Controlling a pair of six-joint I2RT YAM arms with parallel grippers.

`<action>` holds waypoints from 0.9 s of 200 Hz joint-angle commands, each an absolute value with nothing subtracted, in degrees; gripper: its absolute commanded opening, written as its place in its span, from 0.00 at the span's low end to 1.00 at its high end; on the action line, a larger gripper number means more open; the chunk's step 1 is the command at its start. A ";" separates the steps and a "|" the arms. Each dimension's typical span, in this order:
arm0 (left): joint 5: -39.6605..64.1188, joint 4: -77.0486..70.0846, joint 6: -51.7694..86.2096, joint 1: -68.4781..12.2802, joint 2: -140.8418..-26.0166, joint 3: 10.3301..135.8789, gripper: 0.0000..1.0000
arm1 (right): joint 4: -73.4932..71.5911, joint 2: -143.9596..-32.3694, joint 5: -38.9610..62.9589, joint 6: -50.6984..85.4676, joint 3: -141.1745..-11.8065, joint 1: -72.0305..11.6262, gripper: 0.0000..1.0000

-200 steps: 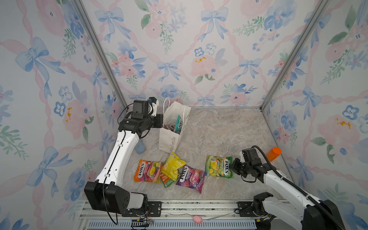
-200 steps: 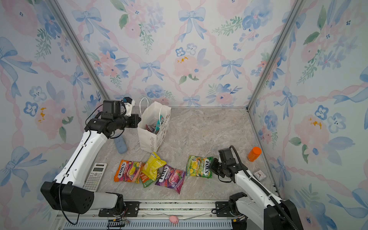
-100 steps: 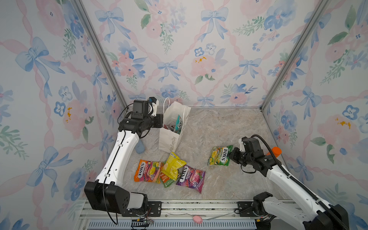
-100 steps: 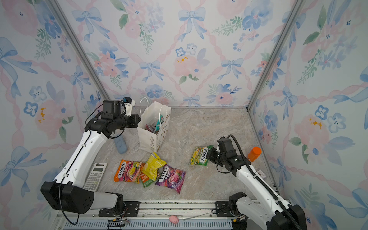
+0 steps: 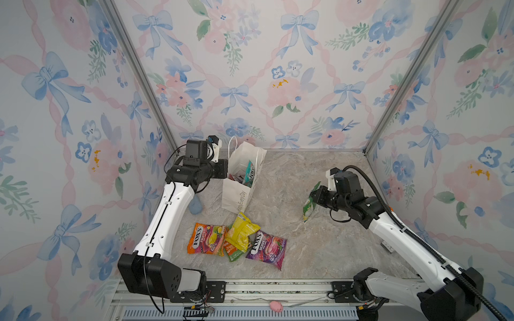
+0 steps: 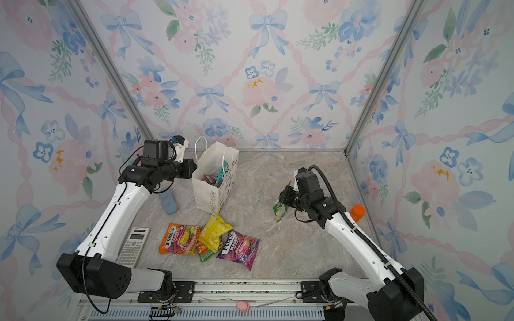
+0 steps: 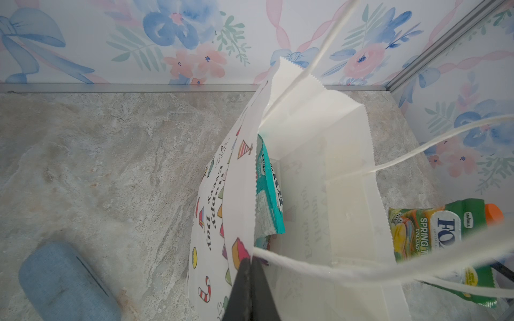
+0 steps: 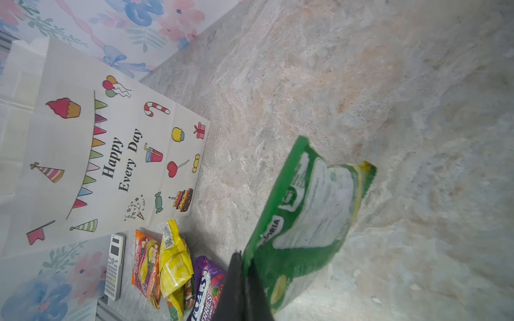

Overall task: Place the snacks into the paper bag
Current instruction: Place the snack in the paper bag.

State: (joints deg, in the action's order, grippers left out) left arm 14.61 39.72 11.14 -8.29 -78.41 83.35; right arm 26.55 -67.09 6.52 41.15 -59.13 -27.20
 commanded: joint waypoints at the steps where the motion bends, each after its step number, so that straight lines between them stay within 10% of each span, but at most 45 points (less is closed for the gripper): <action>1: 15.91 37.53 10.99 -8.77 -76.66 83.05 0.00 | 22.98 -68.80 4.70 38.47 -64.88 -28.79 0.00; 180: 16.30 37.14 10.72 -8.82 -76.14 82.47 0.00 | 22.68 -95.81 4.54 24.56 -117.16 -35.40 0.00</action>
